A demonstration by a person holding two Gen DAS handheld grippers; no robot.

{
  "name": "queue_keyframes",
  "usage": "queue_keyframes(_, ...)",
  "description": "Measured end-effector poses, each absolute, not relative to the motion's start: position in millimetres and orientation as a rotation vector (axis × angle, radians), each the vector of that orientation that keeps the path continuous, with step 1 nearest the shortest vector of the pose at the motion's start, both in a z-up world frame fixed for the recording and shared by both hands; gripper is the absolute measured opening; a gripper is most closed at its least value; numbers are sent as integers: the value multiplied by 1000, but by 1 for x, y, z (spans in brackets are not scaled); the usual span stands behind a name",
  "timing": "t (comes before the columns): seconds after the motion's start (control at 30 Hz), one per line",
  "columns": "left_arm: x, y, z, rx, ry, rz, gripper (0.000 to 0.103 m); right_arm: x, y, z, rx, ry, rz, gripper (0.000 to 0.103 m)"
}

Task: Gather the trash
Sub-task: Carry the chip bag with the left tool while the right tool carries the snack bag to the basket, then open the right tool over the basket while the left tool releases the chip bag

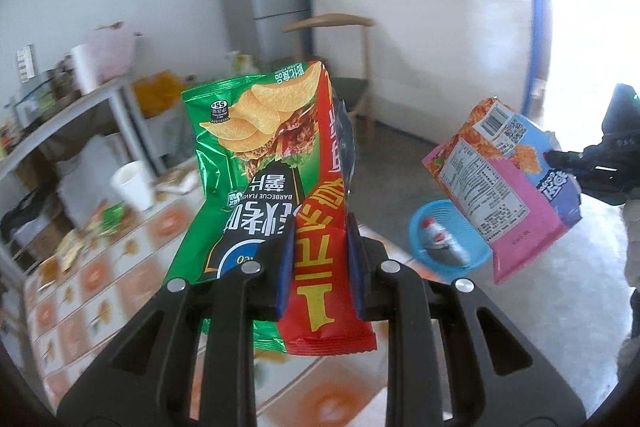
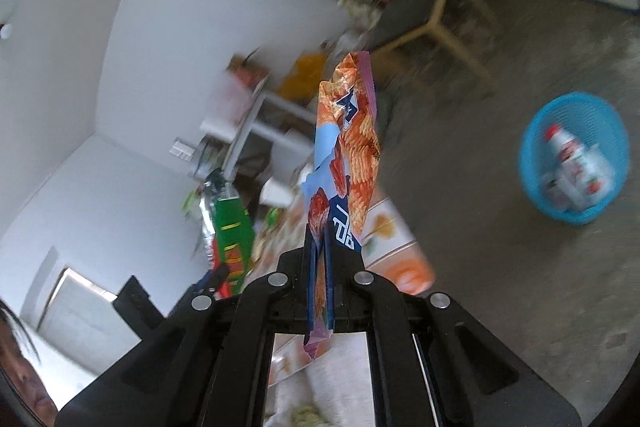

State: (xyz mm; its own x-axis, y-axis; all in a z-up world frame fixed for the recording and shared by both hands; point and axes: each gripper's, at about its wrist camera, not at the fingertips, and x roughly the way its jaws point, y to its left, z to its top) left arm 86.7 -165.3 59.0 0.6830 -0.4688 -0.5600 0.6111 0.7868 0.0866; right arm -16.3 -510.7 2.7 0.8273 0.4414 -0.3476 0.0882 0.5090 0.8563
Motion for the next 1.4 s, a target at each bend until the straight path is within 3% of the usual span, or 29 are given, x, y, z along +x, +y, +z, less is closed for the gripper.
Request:
queue_keyframes(0.37, 135, -291, 34, 116, 806, -974, 22, -56, -595, -26, 1003, 609, -110, 4)
queue_keyframes(0.7, 182, -398, -32, -25, 1045, -1138, 22, -2, -638, -96, 947, 776, -307, 4)
queue_keyframes(1.03, 191, -403, -55, -65, 1083, -1098, 22, 112, -633, -154, 446, 981, -502, 5)
queue_keyframes(1.13, 198, -404, -56, -79, 1098, -1080, 22, 138, -632, -182, 396, 1078, -498, 16)
queue_keyframes(1.17, 198, -403, -56, -84, 1103, -1076, 22, 141, -633, -189, 409, 1098, -490, 25)
queue_keyframes(1.3, 206, -408, -58, -85, 1110, -1078, 22, 128, -633, -194, 494, 1042, -461, 35)
queue_keyframes(1.4, 208, -414, -60, -83, 1121, -1085, 22, 107, -638, -187, 557, 994, -447, 36)
